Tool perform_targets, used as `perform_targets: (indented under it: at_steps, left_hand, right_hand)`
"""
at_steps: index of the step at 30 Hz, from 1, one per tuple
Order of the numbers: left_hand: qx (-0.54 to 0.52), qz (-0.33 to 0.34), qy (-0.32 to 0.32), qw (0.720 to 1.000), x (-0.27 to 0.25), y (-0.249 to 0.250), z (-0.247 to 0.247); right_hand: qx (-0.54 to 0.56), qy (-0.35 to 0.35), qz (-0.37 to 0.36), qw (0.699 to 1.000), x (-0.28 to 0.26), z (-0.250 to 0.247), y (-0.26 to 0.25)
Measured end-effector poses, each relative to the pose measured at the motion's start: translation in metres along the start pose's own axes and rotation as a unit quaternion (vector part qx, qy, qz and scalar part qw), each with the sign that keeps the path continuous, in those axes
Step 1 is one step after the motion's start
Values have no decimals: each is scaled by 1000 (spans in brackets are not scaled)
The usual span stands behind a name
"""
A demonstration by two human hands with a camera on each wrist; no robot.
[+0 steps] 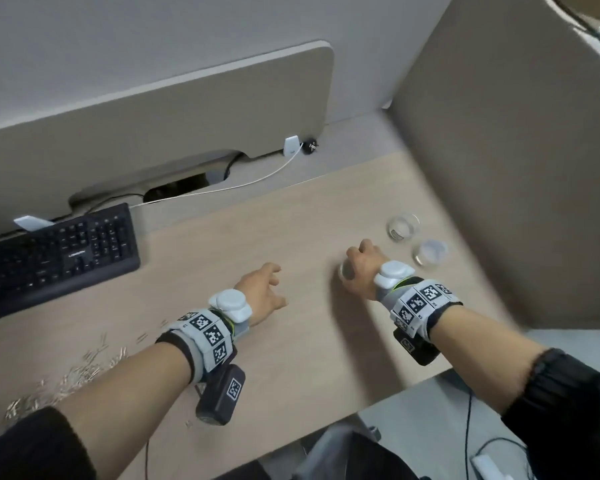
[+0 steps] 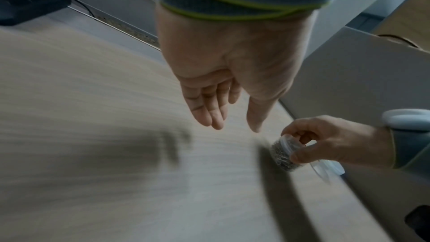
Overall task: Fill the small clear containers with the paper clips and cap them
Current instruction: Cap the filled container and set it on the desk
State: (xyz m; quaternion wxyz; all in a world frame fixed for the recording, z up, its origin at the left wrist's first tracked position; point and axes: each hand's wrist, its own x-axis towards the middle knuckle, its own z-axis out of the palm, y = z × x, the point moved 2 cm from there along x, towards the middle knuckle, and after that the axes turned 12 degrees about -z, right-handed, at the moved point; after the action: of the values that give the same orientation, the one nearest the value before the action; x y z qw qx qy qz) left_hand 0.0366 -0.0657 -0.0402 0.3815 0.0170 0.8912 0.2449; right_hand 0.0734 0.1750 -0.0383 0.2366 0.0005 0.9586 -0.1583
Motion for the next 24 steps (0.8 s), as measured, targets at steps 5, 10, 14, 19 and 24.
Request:
perform_targets:
  at_steps: [5,10,14,19,24]
  left_hand:
    - [34,-2,3,999,13,16,10]
    - [51,-11,14,999,21,33,8]
    - [49,-8,35,998,24,43,4]
    - [47,-16,34,998,19,39,6]
    - [42,-17,45,998,10,30,0]
  right_hand:
    - [-4,6,21,1000,10,4,40]
    - [11,50,10,999,23,-29,64]
    - [-19,74,71,995,38,-53,105]
    - [-44,-24,157,986,45,-48,122]
    - [21,42,127,991,46,-52,96]
